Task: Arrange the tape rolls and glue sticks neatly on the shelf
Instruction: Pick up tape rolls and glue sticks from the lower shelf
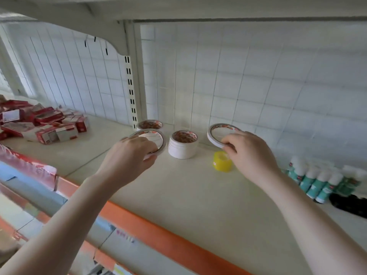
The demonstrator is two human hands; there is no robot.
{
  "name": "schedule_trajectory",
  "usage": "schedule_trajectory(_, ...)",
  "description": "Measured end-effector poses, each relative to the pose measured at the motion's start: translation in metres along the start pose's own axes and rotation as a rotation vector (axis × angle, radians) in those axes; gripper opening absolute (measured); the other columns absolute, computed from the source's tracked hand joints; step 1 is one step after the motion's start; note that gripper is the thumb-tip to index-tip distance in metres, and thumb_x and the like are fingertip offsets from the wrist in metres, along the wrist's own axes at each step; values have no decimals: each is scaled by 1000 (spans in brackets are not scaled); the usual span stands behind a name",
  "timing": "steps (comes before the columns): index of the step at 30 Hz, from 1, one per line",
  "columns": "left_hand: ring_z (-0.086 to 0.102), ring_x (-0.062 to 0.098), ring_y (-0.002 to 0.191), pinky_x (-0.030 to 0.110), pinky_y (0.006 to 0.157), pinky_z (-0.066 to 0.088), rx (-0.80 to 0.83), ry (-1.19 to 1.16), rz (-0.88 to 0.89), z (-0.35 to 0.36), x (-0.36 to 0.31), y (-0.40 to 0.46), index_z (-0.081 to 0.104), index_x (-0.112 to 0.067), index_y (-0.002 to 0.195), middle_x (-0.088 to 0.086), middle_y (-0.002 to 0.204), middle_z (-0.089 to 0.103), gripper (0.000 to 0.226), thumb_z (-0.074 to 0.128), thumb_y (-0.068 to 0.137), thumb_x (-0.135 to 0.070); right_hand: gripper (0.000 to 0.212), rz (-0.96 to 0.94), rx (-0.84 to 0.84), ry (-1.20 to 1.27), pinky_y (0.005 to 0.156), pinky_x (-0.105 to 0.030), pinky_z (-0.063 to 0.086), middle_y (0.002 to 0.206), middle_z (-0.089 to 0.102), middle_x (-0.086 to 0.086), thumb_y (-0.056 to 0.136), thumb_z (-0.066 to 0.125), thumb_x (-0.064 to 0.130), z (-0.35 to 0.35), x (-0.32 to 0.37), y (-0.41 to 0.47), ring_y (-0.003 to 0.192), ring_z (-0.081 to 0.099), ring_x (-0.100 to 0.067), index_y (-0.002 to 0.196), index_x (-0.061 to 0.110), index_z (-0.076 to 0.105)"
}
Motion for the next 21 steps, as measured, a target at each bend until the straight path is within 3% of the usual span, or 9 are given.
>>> schedule_trajectory(5, 55, 29, 62, 25, 51, 29, -32, -16, 10, 3, 50, 23, 58, -13, 66, 0, 65, 57, 17, 64, 80, -21, 15, 32, 81, 15, 72, -31, 34, 95, 65, -3, 92, 52, 22, 45, 32, 46, 97, 55, -25, 94, 18, 66)
schedule_trajectory(9, 55, 25, 58, 9, 52, 18, -9, -42, 88, 12, 74, 37, 61, -15, 65, -3, 62, 56, 16, 75, 73, -13, 16, 97, 120, 8, 81, -31, 39, 105, 65, -2, 93, 52, 21, 74, 45, 64, 110, 54, -23, 97, 16, 67)
schedule_trajectory(11, 54, 23, 57, 9, 53, 20, 10, -73, 134, 19, 84, 43, 61, -16, 64, -3, 62, 56, 16, 73, 74, -14, 15, 147, 140, 6, 82, -33, 42, 105, 66, -3, 91, 54, 21, 84, 47, 69, 108, 55, -24, 97, 16, 68)
schedule_trajectory(13, 55, 22, 57, 16, 48, 23, 8, -98, 175, 25, 90, 48, 61, -17, 64, -4, 62, 56, 12, 63, 76, -20, 14, 176, 164, 1, 82, -33, 42, 104, 66, -3, 90, 56, 21, 91, 49, 72, 105, 56, -24, 97, 16, 68)
schedule_trajectory(16, 55, 22, 56, 24, 52, 30, 9, -127, 226, 31, 94, 53, 63, -18, 66, -4, 62, 58, 12, 56, 73, -25, 15, 200, 184, -5, 79, -32, 39, 105, 65, -2, 90, 57, 20, 98, 55, 75, 101, 56, -23, 98, 16, 68)
schedule_trajectory(21, 55, 21, 56, 16, 47, 26, 13, -173, 229, 39, 103, 58, 64, -18, 68, -4, 62, 58, 15, 54, 75, -26, 16, 233, 214, 35, 84, -34, 42, 105, 65, -4, 89, 57, 19, 110, 55, 75, 103, 56, -25, 100, 15, 69)
Point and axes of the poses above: each hand's wrist, its own y-axis towards the middle knuckle, its own z-axis out of the palm, x = y × z, the point moved 8 cm from there along y, towards the middle knuckle
